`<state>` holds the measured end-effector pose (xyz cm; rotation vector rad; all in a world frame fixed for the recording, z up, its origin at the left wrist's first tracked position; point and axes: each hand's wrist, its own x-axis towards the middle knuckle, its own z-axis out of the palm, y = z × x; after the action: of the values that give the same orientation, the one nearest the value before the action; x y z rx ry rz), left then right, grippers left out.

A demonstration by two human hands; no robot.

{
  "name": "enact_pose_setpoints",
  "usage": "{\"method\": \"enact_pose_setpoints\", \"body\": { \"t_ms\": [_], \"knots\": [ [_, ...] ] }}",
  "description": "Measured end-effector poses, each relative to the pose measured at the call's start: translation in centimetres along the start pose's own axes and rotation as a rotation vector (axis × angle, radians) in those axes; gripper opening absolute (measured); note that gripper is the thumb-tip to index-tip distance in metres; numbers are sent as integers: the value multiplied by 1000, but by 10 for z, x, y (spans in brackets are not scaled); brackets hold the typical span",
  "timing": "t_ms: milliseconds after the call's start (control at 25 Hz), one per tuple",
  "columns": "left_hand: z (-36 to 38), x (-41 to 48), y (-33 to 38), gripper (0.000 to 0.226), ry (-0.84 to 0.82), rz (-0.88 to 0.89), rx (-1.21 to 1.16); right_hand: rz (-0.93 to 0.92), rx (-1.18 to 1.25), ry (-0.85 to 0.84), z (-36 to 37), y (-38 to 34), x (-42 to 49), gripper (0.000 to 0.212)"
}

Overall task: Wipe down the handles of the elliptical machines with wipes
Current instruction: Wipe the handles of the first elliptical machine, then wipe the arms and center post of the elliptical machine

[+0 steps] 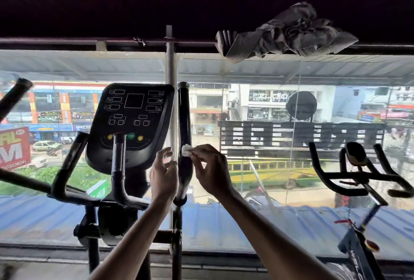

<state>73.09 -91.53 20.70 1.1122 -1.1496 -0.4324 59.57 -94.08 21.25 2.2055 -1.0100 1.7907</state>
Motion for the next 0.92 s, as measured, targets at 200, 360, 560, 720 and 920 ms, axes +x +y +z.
{"method": "enact_pose_setpoints", "body": {
  "t_ms": [200, 360, 560, 720, 920],
  "knots": [
    [-29, -33, -26, 22, -16, -121, 79, 421, 194, -132, 0, -28, -51, 16],
    [-82, -73, -43, 10, -121, -387, -5, 618, 331, -263, 27, -52, -96, 15],
    [-168, -126, -54, 9, -71, -477, -71, 721, 487, -458, 65, -111, -149, 14],
    [-260, -184, -64, 10, 51, -550, -52, 696, 603, -664, 100, -185, -202, 30],
    [-369, -273, -53, 14, 279, -635, -25, 684, 847, -908, 124, -298, -271, 15]
  ]
}}
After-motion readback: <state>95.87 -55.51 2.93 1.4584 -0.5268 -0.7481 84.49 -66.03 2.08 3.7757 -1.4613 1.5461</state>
